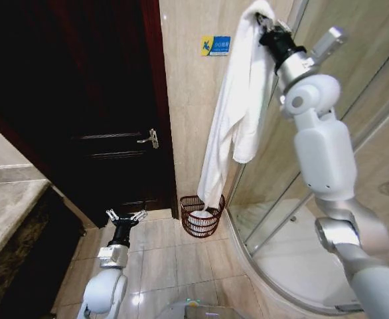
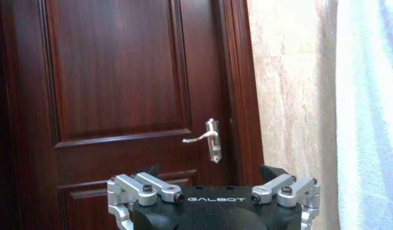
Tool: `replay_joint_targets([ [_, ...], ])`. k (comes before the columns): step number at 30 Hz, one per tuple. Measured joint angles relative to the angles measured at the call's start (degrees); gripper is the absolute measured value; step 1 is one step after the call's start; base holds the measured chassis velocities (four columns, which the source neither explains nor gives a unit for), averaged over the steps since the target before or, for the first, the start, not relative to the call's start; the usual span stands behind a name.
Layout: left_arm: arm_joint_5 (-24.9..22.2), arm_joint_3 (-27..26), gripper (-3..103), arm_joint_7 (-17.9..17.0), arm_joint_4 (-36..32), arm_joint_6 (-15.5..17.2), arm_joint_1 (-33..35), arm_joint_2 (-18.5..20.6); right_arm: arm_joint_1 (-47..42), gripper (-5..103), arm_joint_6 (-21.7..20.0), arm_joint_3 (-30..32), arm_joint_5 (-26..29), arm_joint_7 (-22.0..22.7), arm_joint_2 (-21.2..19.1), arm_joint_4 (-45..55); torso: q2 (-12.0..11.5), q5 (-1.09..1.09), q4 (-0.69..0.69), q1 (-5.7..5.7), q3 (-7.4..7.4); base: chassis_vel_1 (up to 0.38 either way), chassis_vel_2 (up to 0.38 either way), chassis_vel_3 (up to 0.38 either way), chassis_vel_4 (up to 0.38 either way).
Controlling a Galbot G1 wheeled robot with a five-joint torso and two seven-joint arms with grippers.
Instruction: Discard the used towel into the hamper.
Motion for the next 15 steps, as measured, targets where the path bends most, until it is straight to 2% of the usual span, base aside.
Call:
replay_joint_targets([
  [5, -0.11, -0.42, 100, -0.24, -0.58, -0.12, 0.76, 0.10, 0.46, 3, 0.02, -0.44, -2.70, 0.16, 1.61, -2.19, 0.00, 0.02, -0.02, -0.01, 0.00, 0.000, 0.000, 0.000, 0.000],
  [15, -0.13, -0.34, 100, -0.43, -0.73, -0.48, 0.82, 0.00, -7.63, 3, -0.32, -0.49, -5.42, -0.46, 0.66, -0.21, 0.00, 0.03, -0.03, -0.01, 0.00, 0.000, 0.000, 0.000, 0.000],
])
